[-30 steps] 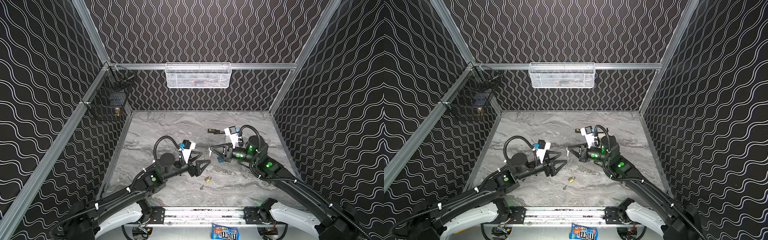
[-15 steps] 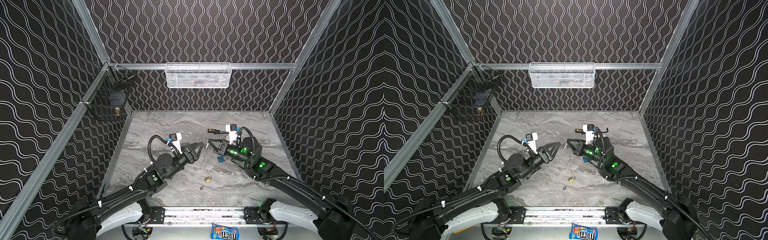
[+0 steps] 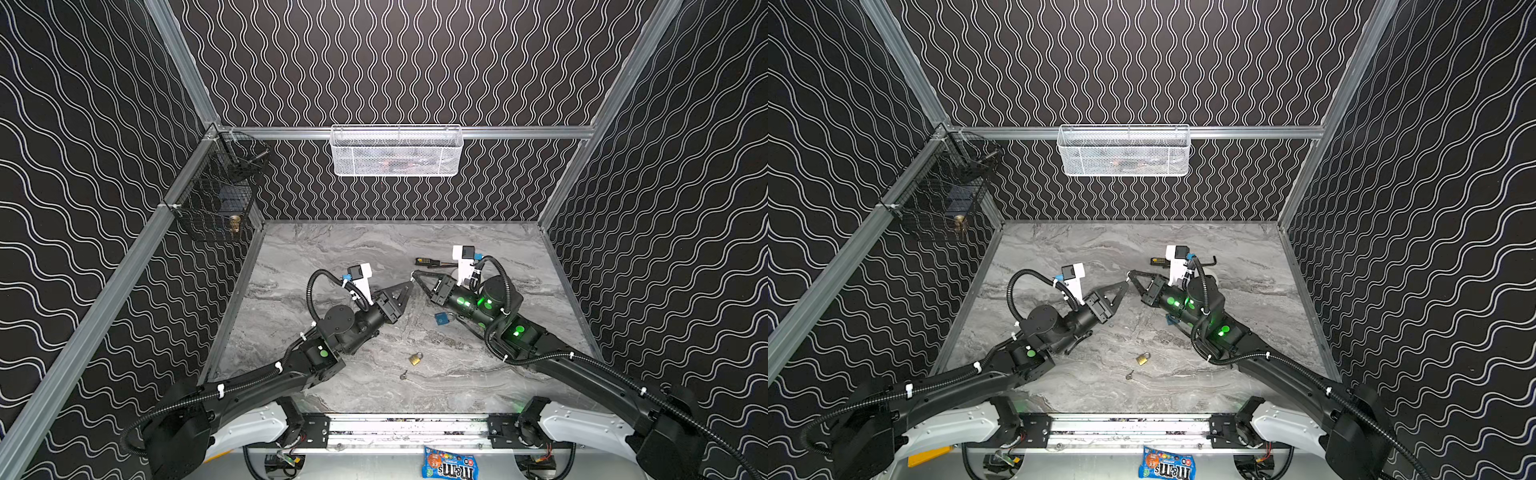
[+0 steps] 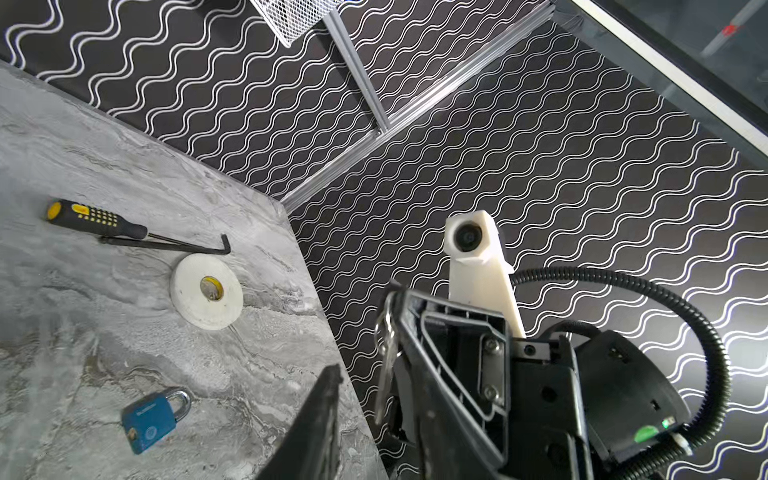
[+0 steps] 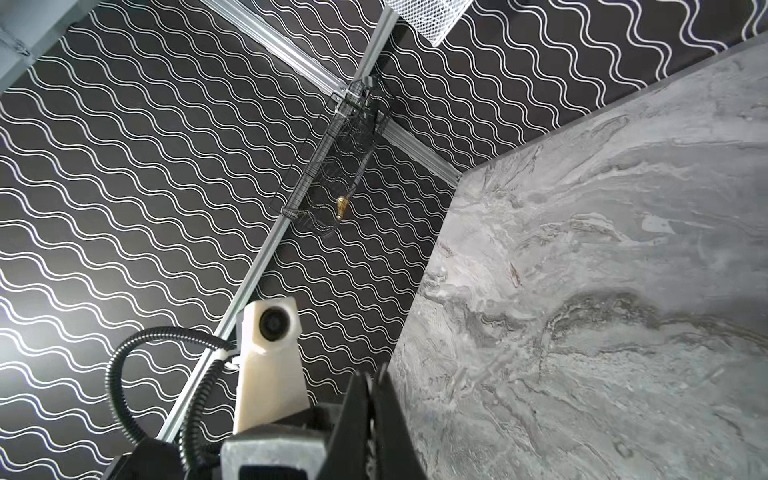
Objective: Unlock with the key
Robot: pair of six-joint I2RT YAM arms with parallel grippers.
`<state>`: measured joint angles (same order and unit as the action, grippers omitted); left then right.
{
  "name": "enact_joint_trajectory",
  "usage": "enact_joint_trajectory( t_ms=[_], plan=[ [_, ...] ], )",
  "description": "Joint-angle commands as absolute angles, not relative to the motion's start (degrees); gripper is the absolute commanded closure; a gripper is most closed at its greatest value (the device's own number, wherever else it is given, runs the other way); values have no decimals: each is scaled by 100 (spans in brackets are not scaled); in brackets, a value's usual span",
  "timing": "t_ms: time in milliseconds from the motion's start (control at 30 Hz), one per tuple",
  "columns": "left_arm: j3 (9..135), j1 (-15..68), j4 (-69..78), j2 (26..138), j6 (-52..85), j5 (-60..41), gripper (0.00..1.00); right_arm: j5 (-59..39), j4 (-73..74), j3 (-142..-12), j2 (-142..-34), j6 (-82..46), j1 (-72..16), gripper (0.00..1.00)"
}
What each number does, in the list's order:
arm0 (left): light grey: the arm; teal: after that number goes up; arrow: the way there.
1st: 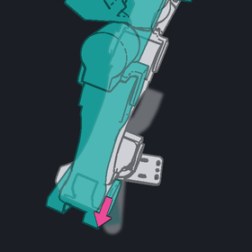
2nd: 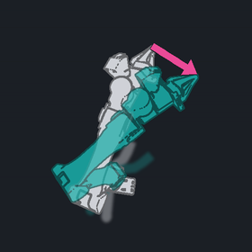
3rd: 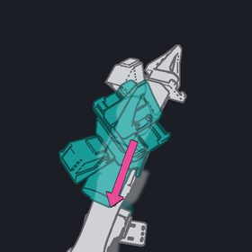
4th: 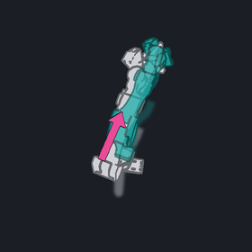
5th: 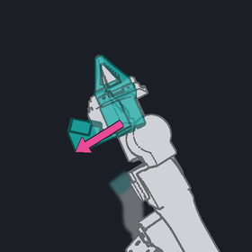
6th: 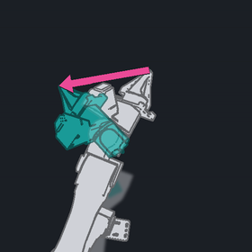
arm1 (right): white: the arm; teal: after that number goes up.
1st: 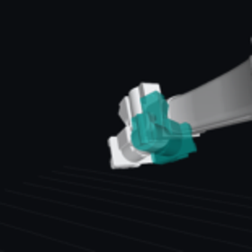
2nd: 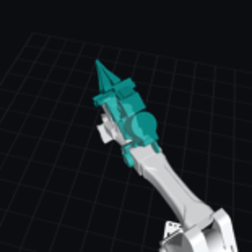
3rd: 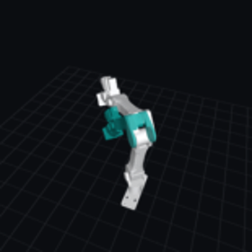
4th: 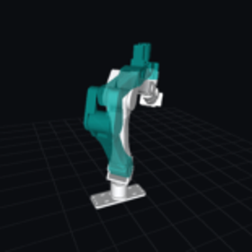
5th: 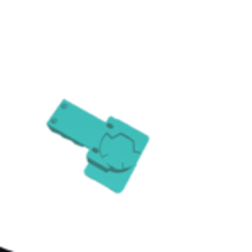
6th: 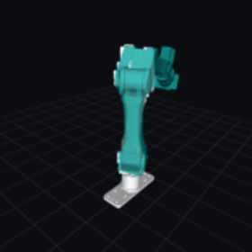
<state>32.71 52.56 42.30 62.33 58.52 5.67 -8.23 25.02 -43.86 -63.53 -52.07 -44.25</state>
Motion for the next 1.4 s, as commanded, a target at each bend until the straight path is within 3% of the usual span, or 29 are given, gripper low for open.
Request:
enact_joint_trajectory(
  t_ms=[0,333,433,567,600,700,800,967,1100,1167,1233,1367],
  plan=[
    [3294,5265,4745,6282,5951,580,77,-756,2900,-4373,-6363,-5309,-4456,100],
    [3296,5265,4865,6350,5871,548,91,-731,2984,-4262,-6337,-5328,-4480,100],
    [3246,5265,4832,6322,5843,591,99,-711,3049,-4219,-6319,-5313,-4478,100],
    [3193,5265,4530,6193,5762,617,100,-660,2884,-4262,-6295,-5174,-4481,100],
    [3255,5265,4228,6143,5666,507,100,-663,2759,-4305,-6278,-5155,-4474,93],
    [3575,5260,2816,5915,5219,284,100,-649,2233,-4403,-6140,-4946,-4396,59],
    [3861,5218,1500,5630,4573,135,100,-1021,1672,-4463,-5984,-4581,-4157,45],
    [4948,5030,-908,5953,3156,-590,100,-2419,903,-4444,-5811,-3955,-3507,36],
    [5391,4985,-1574,6201,2231,-1063,100,-3431,636,-4258,-5595,-3257,-3195,23],
    [5603,4944,-1903,6356,1866,-1081,100,-3319,378,-4196,-5500,-3046,-3147,15],
    [5810,4873,-2184,6547,1456,-1279,100,-3076,-91,-4247,-5398,-2734,-3113,14],
    [6149,4629,-2583,6891,893,-1683,100,-2870,535,-3708,-5062,-2397,-3116,14]
  ],
)
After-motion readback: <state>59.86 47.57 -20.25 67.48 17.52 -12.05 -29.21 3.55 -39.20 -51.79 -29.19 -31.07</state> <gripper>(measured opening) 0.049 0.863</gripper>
